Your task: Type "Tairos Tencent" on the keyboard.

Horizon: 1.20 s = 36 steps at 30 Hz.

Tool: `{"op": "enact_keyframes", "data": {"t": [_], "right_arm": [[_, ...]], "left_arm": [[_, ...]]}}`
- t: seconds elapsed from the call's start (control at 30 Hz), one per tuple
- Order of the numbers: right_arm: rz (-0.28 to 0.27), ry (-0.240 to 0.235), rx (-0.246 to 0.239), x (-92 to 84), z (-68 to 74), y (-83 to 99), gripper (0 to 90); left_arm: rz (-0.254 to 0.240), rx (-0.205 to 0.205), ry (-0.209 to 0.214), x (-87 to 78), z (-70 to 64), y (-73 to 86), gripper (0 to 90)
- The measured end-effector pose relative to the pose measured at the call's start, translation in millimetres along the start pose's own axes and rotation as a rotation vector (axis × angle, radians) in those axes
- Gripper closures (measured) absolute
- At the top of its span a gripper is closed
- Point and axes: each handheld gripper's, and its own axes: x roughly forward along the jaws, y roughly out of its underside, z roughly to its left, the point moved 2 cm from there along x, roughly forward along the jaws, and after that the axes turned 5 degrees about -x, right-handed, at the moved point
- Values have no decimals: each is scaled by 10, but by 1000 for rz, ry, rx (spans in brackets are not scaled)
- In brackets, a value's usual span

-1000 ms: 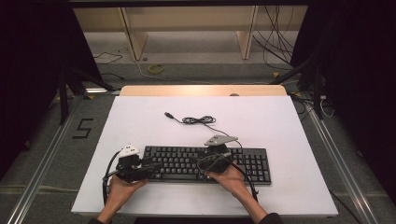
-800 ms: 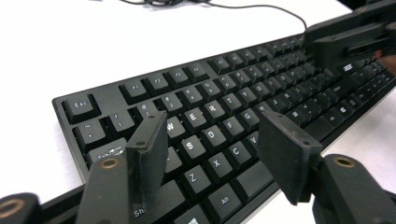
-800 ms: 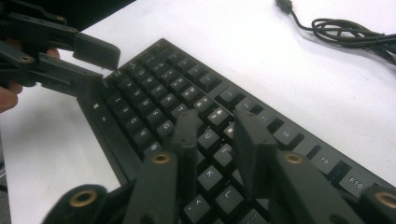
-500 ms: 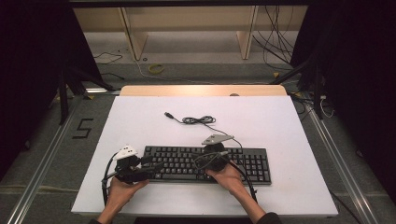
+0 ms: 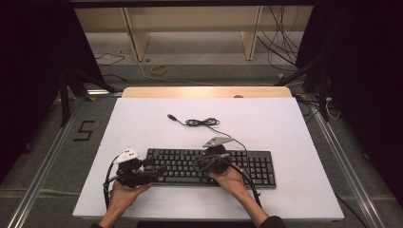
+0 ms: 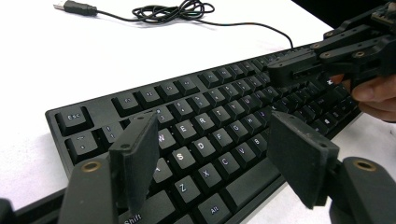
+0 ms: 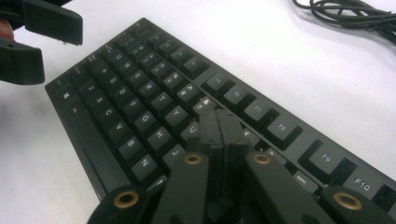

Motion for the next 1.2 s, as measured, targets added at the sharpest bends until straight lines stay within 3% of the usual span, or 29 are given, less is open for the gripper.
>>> {"op": "enact_keyframes", "data": {"t": [0.23, 0.87, 1.03, 1.2], "right_arm": [[32, 6, -4, 74, -2, 32, 900], [52, 12, -4, 149, 8, 66, 900], [30, 8, 21, 105, -14, 52, 900], [-10, -9, 38, 11, -50, 30, 846]], "left_arm": [[0, 2, 2, 3, -3, 2, 319], [-5, 7, -13, 2, 3, -1, 285], [-3, 11, -11, 11, 3, -7, 294], [-1, -3, -6, 22, 21, -19, 317]]}}
